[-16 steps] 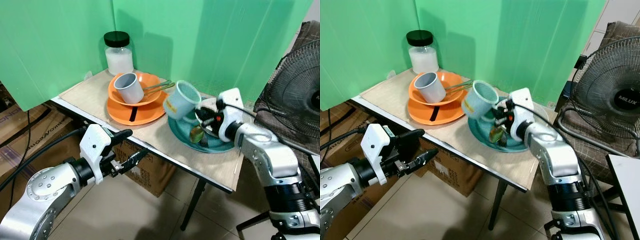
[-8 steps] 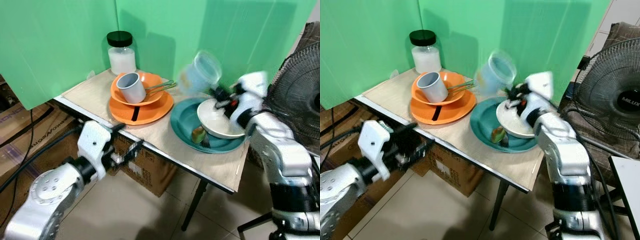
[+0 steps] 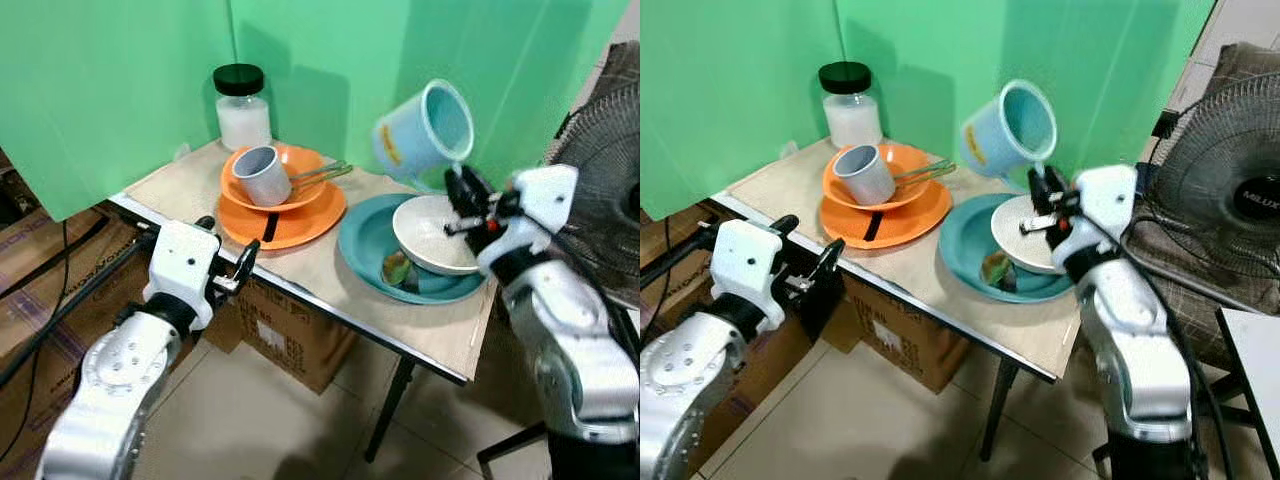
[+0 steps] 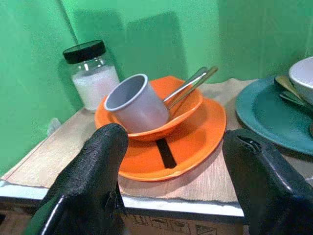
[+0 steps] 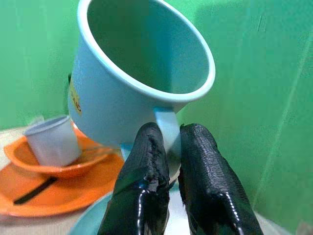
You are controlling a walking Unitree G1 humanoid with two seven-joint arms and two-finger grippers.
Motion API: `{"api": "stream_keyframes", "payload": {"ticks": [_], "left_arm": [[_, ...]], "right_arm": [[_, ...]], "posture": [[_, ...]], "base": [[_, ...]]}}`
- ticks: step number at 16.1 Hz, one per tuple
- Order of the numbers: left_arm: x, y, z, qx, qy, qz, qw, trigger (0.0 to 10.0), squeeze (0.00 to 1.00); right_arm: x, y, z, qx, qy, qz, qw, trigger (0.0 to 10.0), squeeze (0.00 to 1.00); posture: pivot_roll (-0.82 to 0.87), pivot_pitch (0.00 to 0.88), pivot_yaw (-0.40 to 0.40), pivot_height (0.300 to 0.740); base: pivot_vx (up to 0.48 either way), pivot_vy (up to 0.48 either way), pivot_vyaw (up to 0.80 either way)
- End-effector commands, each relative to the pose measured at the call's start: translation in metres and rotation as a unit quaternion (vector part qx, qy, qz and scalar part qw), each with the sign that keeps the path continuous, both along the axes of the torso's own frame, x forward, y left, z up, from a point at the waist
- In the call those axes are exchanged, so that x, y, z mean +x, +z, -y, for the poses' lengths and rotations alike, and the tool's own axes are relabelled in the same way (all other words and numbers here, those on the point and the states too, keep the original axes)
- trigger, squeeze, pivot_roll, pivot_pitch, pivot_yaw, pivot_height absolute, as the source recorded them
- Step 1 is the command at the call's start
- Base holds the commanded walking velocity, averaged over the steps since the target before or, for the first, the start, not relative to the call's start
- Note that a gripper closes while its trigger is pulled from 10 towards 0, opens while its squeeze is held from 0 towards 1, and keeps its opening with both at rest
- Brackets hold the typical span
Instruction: Setting the table
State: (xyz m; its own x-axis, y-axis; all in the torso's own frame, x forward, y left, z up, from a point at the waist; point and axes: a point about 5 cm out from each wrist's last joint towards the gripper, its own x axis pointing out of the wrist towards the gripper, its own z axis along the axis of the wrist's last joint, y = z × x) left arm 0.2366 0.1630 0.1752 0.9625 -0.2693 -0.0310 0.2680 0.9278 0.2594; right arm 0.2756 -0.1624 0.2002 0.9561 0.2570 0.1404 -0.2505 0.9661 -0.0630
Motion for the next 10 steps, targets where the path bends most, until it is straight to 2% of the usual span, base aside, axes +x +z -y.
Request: {"api": "stream_keyframes", "payload": {"ticks": [1, 2, 5, 7, 10], "left_arm": [[-0.001, 0.003, 0.003, 0.0, 0.006, 0.004, 1.0, 10.0, 0.0], [-0.003, 0.008, 0.007, -0.021, 0.021, 0.015, 0.999, 10.0, 0.0], [-0.004, 0.011, 0.009, -0.02, 0.031, 0.023, 0.999, 10.0, 0.0], [-0.003, 0.011, 0.014, -0.026, 0.029, 0.025, 0.999, 10.0, 0.0], [0.001, 0.012, 0.016, -0.031, 0.034, 0.027, 0.999, 10.0, 0.0]], "right_arm": [[-0.003, 0.005, -0.001, -0.007, -0.006, 0.013, 1.0, 10.0, 0.0], [-0.009, 0.003, -0.003, 0.01, -0.018, 0.005, 1.0, 10.0, 0.0], [-0.014, 0.005, -0.001, 0.009, -0.057, 0.006, 0.998, 10.0, 0.0], [-0.016, 0.009, -0.003, 0.036, -0.061, -0.001, 0.997, 10.0, 0.0], [-0.013, 0.014, 0.001, 0.067, -0.096, 0.018, 0.993, 10.0, 0.0]], "posture": [[-0.09, 0.0, 0.012, 0.74], [-0.1, 0.0, 0.013, 0.74], [-0.1, 0.0, 0.012, 0.74], [-0.11, 0.0, 0.018, 0.74], [-0.11, 0.0, 0.019, 0.74]], "base": [[0.0, 0.0, -0.5], [0.0, 0.0, -0.8], [0.0, 0.0, -0.8], [0.0, 0.0, -0.79], [0.0, 0.0, -0.78]]}}
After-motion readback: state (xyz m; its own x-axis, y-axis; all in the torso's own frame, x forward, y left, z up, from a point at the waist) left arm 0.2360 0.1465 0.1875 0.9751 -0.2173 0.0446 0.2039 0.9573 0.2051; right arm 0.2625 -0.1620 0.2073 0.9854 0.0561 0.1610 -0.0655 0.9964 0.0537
